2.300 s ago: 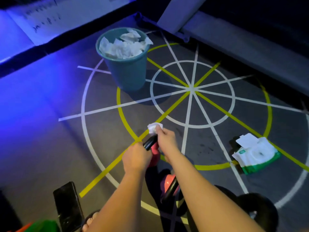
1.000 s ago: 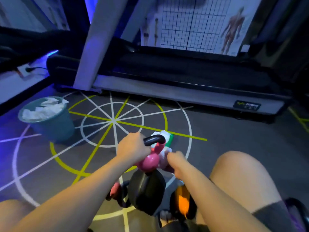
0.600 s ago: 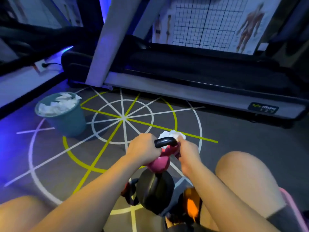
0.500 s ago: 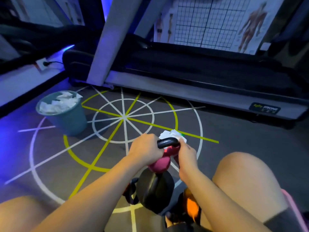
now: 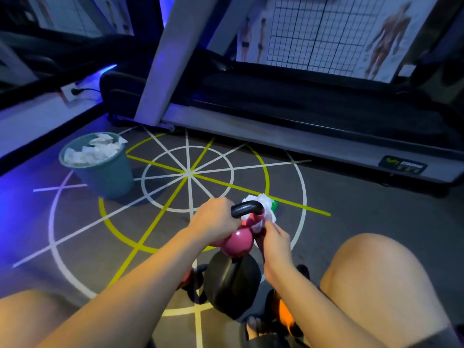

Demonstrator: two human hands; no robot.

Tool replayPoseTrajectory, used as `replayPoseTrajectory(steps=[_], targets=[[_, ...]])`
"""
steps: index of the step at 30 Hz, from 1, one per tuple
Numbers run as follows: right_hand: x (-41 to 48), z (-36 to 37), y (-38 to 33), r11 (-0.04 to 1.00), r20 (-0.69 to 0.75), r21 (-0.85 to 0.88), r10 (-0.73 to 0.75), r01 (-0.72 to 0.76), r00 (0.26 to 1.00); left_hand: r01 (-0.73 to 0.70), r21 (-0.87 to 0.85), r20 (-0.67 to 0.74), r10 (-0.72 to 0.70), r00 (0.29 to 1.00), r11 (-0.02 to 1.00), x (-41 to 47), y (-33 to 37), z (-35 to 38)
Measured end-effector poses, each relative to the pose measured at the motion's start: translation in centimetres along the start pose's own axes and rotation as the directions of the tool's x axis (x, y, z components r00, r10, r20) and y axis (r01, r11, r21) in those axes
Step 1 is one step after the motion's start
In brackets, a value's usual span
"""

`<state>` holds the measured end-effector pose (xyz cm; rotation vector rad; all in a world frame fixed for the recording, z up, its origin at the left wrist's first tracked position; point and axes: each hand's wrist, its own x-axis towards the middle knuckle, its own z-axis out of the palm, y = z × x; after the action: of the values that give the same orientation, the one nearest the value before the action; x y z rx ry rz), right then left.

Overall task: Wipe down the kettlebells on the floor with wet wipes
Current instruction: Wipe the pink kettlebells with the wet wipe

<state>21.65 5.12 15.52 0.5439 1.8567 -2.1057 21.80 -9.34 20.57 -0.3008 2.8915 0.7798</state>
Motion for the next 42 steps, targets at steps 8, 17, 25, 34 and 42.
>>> replayPoseTrajectory(steps=[8,17,25,34,42], targets=[[0.1,-0.6,-2.0,0.975,-0.036,-0.114,-0.198,0.193,0.979,-0.031,0.110,-0.026,0.034,0.999,0.993,0.8,1.4,0.5],[1.6,-0.8,-3.2,0.972,-0.062,-0.127,-0.204,0.195,0.977,-0.053,0.212,-0.044,0.063,0.997,0.976,1.2,2.7,0.9],[5.4,-1.5,-1.1,0.984,0.054,-0.009,0.176,-0.176,0.983,0.032,0.129,-0.031,-0.028,0.999,0.991,1.6,1.6,0.1],[0.2,0.3,-4.1,0.824,0.178,-0.371,-0.389,0.428,0.904,0.046,0.032,-0.027,-0.045,0.999,0.998,0.4,0.9,0.0],[3.8,-0.3,-2.1,0.989,-0.038,-0.150,0.015,-0.021,0.999,0.039,-0.027,-0.016,-0.039,0.999,0.999,-1.2,1.2,0.6]])
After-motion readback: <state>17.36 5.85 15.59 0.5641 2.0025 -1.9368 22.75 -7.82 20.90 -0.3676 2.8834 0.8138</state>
